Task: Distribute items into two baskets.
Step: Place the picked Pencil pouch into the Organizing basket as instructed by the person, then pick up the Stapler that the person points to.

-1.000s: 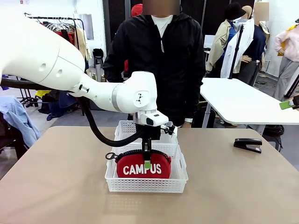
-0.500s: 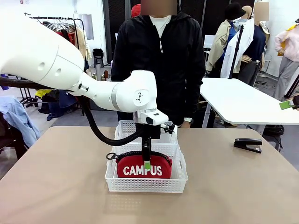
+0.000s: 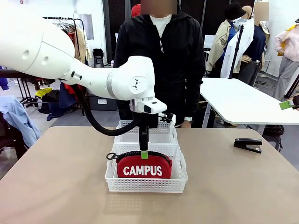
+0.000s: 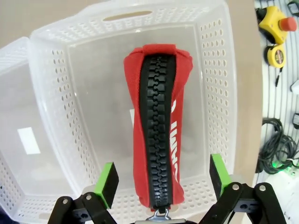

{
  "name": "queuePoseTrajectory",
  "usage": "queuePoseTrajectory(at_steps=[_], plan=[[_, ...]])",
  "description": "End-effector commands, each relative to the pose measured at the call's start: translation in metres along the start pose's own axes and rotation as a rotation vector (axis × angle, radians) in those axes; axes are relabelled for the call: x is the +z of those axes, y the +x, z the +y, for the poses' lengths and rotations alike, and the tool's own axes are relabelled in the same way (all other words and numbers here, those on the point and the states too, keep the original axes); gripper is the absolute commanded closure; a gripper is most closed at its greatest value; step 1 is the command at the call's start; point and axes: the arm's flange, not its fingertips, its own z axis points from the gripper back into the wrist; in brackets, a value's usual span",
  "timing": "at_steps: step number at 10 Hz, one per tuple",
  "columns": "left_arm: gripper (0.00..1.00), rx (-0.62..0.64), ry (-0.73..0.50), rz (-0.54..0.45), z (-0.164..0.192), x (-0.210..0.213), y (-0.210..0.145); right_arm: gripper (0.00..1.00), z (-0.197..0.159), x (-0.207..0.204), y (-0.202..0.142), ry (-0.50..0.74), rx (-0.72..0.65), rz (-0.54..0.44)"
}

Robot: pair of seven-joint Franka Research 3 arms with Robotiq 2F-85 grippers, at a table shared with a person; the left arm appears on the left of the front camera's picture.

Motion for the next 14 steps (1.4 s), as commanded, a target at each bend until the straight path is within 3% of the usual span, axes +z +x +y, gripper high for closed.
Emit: queuePoseTrajectory(at_steps=[1,14], plan=[[0.0,0.004,0.053,0.043,-0.016,0.003,-0.004,0.0,0.0,0.0,0.001,0.013,0.002,-0.011],[0.0,-0.007,0.016,0.011,-0.005,0.005,0.001,0.0,0.0,0.0,0.001,0.013,0.002,-0.011]])
